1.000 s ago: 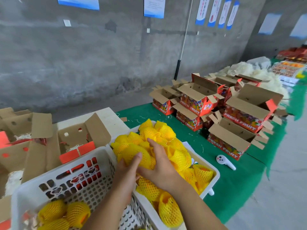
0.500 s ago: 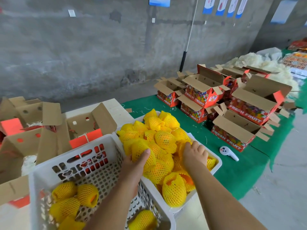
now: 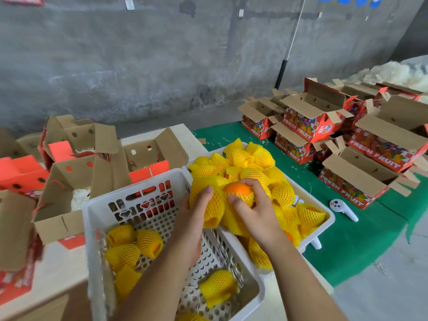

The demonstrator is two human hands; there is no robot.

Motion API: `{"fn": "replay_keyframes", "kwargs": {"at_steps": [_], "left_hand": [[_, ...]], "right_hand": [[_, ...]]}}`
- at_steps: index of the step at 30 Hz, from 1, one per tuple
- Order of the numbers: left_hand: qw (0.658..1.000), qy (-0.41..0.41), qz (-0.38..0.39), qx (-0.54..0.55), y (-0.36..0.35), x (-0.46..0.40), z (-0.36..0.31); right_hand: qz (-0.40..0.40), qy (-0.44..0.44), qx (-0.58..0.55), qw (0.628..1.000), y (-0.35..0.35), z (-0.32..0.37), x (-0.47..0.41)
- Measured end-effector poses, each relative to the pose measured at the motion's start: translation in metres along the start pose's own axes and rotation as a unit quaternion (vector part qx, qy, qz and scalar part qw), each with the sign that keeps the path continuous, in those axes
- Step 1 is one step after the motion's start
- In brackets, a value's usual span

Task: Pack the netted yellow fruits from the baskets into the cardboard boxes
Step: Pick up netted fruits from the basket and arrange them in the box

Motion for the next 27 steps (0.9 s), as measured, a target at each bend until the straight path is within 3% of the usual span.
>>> {"fn": "replay_keyframes", "kwargs": {"at_steps": [3,9,13,17,21,24,27], "left_hand": [[0.999,0.001,-0.015,0.030,0.048,0.018,-0.019],[0.987,0.041,-0.051,0.149,0.183,0.081,-0.033],[0.985,0.038,-0.055,0.159,0.296,0.142,-0.048],[0.990,0.044,-0.041,0.129,0.395,0.204,-0.047],[0.995,0.025,-0.010,0.097,0.458,0.232,-0.051],[0.996,0.022,-0.005,0.084,0.494,0.236,-0.055],[0.995,0.033,-0.007,0.089,0.514,0.235,-0.057]], "right_hand": [[0.018,0.020,-0.048,0.998,-0.044,0.026,0.018],[0.113,0.101,-0.029,0.988,-0.157,0.094,0.080],[0.191,0.081,-0.067,0.976,-0.250,0.131,0.140],[0.250,-0.078,-0.107,0.959,-0.337,0.151,0.204],[0.330,-0.305,-0.193,0.872,-0.404,0.148,0.272],[0.335,-0.339,-0.239,0.846,-0.427,0.152,0.297],[0.417,-0.374,-0.266,0.784,-0.439,0.158,0.323]]}}
Point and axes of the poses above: each hand's wrist, its own x-axis away from the middle knuckle, its own y-axis out of the back of the hand, z = x × y, the point moved 8 cm from there along -x, towards the middle knuckle, and after that the axes turned 12 degrees about x, right-handed, at the moved point
